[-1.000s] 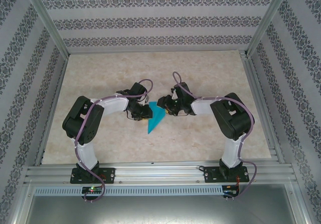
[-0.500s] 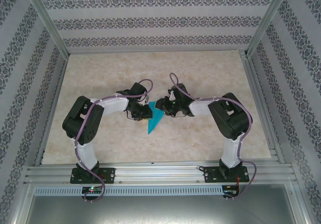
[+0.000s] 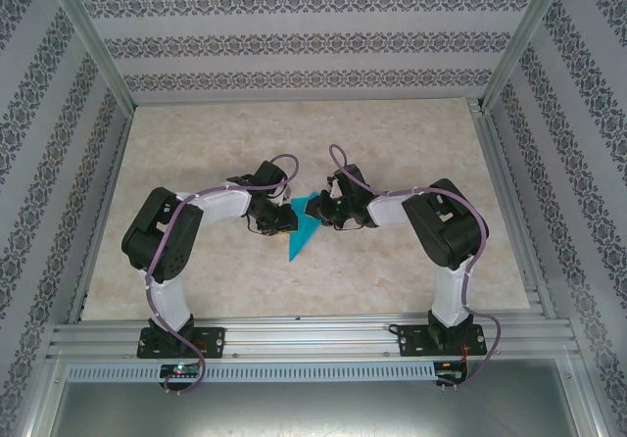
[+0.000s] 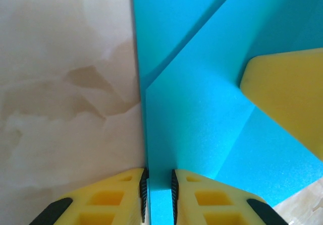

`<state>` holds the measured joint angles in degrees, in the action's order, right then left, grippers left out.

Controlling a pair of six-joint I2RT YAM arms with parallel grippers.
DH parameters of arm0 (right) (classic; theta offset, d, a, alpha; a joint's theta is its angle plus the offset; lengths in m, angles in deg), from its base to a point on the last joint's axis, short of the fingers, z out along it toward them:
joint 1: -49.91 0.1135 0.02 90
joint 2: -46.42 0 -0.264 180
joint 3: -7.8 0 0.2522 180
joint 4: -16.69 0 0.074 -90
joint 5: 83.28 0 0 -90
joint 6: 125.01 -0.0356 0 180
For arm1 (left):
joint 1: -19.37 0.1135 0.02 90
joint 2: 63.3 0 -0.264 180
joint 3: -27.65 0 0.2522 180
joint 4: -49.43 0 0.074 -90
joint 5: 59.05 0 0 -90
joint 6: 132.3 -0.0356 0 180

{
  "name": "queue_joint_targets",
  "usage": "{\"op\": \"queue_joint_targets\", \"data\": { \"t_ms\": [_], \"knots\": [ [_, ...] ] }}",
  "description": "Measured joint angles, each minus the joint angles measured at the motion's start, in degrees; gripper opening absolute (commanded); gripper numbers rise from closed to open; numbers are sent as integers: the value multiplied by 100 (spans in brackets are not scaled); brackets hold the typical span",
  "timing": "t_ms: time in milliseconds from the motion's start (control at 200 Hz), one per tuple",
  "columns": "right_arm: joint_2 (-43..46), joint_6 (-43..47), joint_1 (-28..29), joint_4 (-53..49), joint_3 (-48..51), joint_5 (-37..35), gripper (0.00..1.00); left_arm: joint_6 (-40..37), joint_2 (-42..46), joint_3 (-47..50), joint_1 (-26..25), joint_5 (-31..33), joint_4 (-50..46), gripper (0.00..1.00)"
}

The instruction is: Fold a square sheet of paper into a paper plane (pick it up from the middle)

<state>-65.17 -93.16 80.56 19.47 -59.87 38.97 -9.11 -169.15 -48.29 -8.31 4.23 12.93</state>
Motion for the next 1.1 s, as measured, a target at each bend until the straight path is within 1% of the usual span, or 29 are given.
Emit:
{"op": "queue_joint_targets", "data": {
  "t_ms": [85, 170, 325, 435, 535, 639, 739, 804, 889, 964, 1039, 1099],
  "knots": [
    [0, 15, 0, -4, -7, 0, 9, 20, 9, 2, 0, 2, 0, 24],
    [2, 70, -2, -48, -28, 0, 8, 26, 72, 57, 0, 26, 4, 25],
    [133, 302, -7, -354, -61, -50, 7, 138, 540, 354, 0, 234, 22, 29],
    [470, 671, -46, -966, -151, -197, 7, 205, 1056, 509, 0, 531, 61, 31],
    [918, 1241, -87, -1919, -468, -579, 7, 267, 1582, 662, 0, 933, 103, 31],
    [1373, 1947, -92, -3117, -1080, -1316, 7, 361, 2090, 872, 0, 1412, 129, 31],
    [1670, 2573, -57, -4242, -1751, -2312, 8, 505, 2516, 1132, 2, 1912, 144, 32],
    [1755, 2894, 37, -4975, -2159, -3145, 7, 616, 2756, 1309, 4, 2218, 149, 34],
    [1727, 3206, 280, -5796, -2575, -4181, 7, 785, 3062, 1521, 11, 2608, 140, 39],
    [1613, 3370, 538, -6402, -2837, -4924, 7, 955, 3329, 1674, 35, 2924, 116, 43],
    [1403, 3449, 758, -6832, -3027, -5462, 7, 1097, 3567, 1770, 66, 3228, 81, 45],
    [1174, 3458, 907, -7064, -3136, -5761, 7, 1202, 3744, 1838, 85, 3445, 59, 46]
  ]
}}
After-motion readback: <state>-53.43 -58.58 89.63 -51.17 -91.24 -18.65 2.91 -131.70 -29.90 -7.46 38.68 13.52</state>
